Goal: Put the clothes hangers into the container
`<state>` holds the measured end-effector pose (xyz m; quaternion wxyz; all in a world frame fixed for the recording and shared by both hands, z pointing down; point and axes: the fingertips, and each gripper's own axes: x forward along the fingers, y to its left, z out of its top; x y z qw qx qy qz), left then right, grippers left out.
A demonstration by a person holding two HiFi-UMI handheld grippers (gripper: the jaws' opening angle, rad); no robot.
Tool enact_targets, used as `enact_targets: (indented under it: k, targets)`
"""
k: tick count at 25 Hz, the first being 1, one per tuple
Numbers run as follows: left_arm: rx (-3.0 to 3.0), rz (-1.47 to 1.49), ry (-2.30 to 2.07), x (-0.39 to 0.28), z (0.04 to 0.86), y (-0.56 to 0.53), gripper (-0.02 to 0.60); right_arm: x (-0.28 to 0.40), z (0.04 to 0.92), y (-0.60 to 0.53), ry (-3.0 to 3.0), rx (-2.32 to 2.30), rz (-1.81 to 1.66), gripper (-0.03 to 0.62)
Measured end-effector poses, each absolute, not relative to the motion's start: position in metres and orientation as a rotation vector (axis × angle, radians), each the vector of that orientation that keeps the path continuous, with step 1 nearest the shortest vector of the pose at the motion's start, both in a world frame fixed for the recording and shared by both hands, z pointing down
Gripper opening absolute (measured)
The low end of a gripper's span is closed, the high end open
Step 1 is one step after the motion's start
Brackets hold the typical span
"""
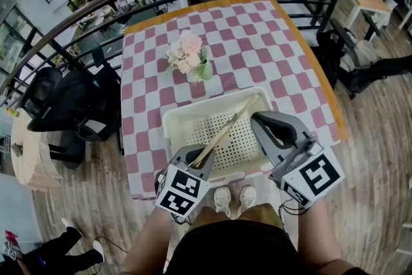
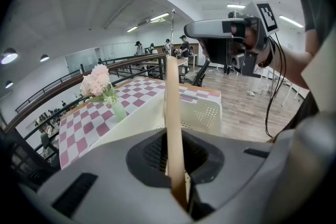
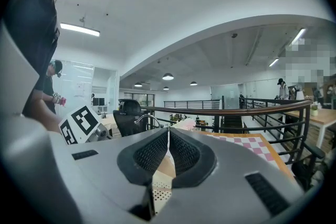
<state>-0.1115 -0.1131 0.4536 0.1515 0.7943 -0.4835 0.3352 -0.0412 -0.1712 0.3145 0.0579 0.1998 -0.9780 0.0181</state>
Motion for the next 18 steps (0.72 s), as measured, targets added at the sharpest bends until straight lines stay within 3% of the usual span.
enact_targets:
  k: [18]
  targets:
    - [2.164, 1.062, -1.433, -0.128, 0.475, -0.121, 0.017, -0.047, 0.321, -0.179, -2.952, 0.574, 0.076, 0.034]
